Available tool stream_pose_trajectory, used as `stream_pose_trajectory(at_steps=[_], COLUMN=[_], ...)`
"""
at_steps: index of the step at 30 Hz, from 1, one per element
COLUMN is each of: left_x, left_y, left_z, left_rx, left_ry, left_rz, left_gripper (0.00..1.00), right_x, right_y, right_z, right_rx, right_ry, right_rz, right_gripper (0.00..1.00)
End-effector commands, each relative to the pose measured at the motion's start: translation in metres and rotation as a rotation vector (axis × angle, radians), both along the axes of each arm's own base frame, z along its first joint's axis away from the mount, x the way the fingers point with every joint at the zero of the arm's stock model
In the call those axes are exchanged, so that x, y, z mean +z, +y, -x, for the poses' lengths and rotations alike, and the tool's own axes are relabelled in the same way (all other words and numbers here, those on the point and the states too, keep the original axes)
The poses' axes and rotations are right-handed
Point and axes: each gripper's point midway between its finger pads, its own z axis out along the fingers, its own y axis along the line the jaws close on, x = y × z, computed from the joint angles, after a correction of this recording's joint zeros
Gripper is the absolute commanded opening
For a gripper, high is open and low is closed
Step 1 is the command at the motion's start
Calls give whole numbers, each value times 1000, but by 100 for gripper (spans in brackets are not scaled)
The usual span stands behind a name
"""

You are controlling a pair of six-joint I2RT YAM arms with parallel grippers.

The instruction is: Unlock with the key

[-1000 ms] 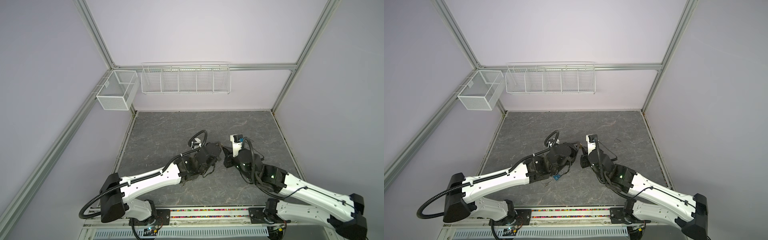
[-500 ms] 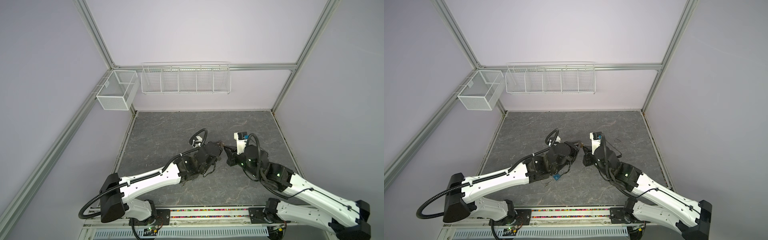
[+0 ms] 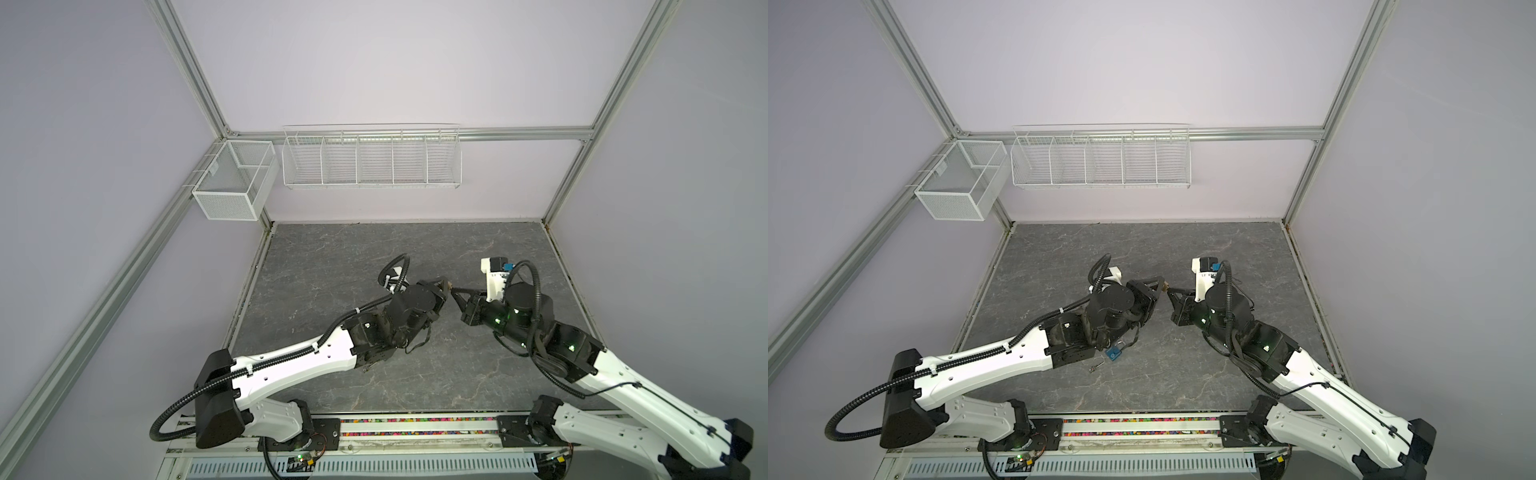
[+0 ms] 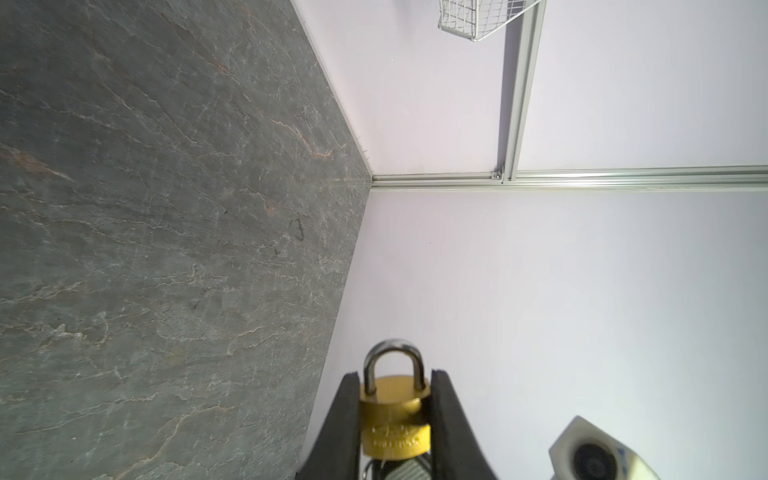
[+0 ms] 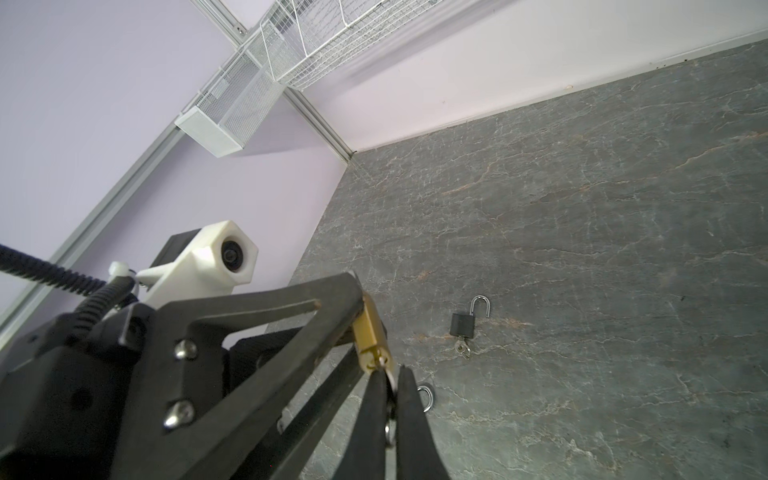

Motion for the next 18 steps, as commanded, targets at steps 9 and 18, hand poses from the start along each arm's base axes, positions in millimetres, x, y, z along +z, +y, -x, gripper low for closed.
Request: stream_pose_trajectory(at_steps=[9, 18], left_x=[-14, -1], left_y=[-27, -2], left_z=[46, 31], left_rx=[-288, -219], left_ry=[-52, -122], left_rz=[-54, -96], left_gripper=[0, 0], right_x=[104, 80], right_y=[17, 14], right_z=[28, 22], right_rx=[198, 171], right_ry=[-138, -131], right_rz=[-347, -221], right_gripper=[6, 6])
